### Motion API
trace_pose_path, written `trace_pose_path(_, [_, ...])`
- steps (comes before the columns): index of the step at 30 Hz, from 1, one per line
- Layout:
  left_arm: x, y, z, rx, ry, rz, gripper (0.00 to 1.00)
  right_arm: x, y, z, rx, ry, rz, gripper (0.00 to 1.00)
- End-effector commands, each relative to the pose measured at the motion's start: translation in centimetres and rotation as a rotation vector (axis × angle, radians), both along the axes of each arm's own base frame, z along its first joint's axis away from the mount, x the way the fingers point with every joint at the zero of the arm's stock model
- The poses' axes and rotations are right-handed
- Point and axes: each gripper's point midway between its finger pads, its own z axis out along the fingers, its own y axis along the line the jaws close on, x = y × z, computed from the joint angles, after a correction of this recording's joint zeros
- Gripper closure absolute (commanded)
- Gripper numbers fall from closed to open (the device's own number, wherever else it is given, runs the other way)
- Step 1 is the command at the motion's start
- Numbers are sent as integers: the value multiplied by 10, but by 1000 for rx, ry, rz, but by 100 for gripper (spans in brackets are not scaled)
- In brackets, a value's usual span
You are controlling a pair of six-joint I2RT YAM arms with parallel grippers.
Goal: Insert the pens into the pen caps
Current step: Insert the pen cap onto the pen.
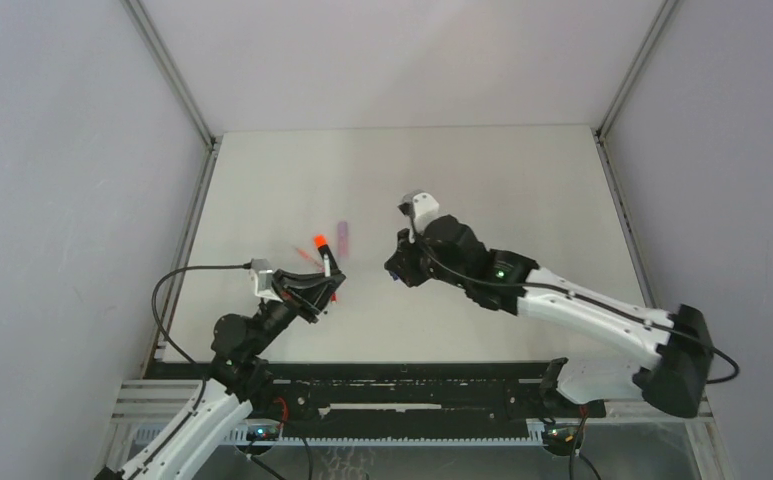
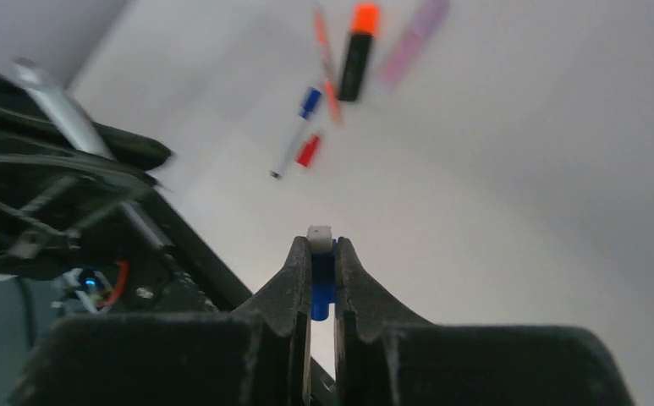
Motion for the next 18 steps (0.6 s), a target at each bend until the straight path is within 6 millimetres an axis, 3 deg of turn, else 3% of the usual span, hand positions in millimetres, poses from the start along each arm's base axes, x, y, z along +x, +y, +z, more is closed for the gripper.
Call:
trace_pose_path(1, [-55, -28, 42, -66, -213, -309, 100, -16, 20, 81, 364, -127, 115, 100])
trace_pose_path(5, [-72, -40, 47, -45, -260, -387, 100, -32, 17, 132, 596, -225, 176, 100])
trace_pose_path(8, [-79, -45, 48, -38, -273, -424, 100, -41, 16, 154, 710, -271, 210, 100])
trace_pose_path(18, [-88, -54, 49, -22, -280, -476, 100, -65, 32, 180, 861, -346, 313, 100])
